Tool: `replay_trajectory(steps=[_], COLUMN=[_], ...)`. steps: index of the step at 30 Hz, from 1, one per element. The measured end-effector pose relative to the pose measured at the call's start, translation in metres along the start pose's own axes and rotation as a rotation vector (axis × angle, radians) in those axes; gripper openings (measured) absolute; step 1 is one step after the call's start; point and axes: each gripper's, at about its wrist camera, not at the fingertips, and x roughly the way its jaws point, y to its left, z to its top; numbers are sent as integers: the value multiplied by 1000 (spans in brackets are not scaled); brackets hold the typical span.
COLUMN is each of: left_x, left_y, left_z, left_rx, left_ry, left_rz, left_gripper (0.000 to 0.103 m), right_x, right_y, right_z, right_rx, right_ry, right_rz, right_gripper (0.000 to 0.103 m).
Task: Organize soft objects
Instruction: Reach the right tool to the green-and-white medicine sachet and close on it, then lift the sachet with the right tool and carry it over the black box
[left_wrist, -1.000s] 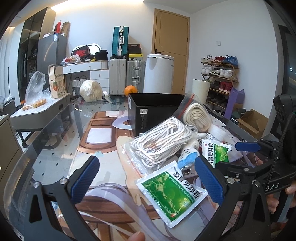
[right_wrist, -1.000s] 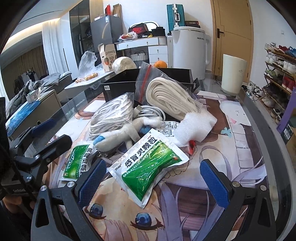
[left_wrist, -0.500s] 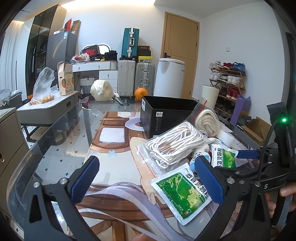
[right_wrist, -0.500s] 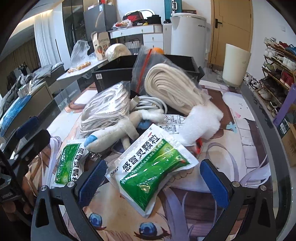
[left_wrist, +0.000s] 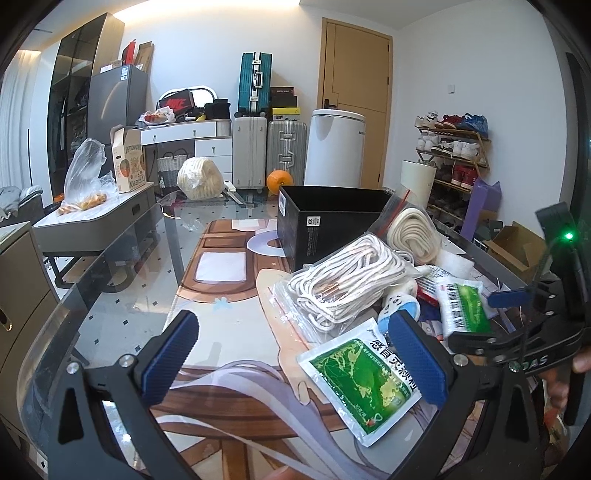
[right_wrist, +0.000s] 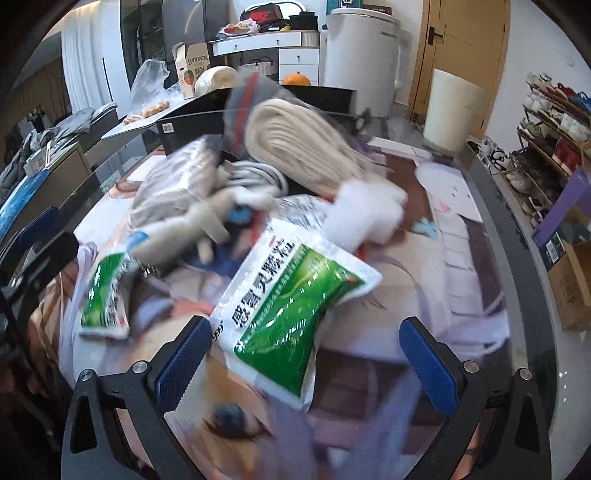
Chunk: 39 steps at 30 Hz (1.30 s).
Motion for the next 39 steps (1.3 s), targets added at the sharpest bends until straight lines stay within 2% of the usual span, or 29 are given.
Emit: replay_trajectory(steps=[5,18,21,23,28,31,39], left_x=[3,5,7,8,11,14,25], left_y=[-7,-18,-17,-17,-22,-26,-36], left_z=[0,-2,-2,-3,-5,-7,-5], left_rx=[19,42,35,35,53,64,38], left_ry=[19,44,50,57,81,108,210], left_rz=[-6,-21,-21,-22,-33,-46,-113], left_gripper=[103,103,103,103,103,103,103], right_x=[-6,4,-3,-8,-15,-20,-34], right_y=[-14,7,6,5,4,7,13], right_z=[-6,7,0,-4,-11,-14,-13], right_rx=[-22,55,49,39,24,9,-17], right_ry=[-7,-8,-39,-53,-84,-106,-167], right_rz=[-29,-23,-17,-5,20,27,31], right_gripper=[103,101,83,63,46,42,42])
